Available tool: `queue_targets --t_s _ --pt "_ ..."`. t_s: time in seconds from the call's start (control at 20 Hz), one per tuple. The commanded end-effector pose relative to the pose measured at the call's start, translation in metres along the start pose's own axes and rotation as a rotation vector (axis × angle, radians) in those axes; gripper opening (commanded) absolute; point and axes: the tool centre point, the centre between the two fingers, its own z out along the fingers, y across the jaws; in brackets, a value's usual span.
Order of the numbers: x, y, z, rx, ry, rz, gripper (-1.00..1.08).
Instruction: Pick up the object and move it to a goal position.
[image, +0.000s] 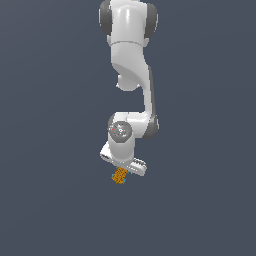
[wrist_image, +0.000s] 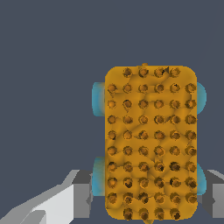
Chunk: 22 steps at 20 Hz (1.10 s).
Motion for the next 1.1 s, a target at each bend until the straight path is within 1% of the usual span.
queue_targets --t_s 0.0,0.3,0.55,0.8,1.05 --pt "0.000 0.000 0.000 0.000 0.000 0.000 -1.00" --pt "-0.005 -0.001 -0.002 0.000 0.000 0.000 -1.00" --pt "-0.017 -0.004 -0.008 0.000 0.000 0.000 -1.00" --pt "-0.038 -0.009 -0.019 0.000 0.000 0.000 -1.00" --pt "-0.069 -0.017 -0.034 0.000 0.000 0.000 -1.00"
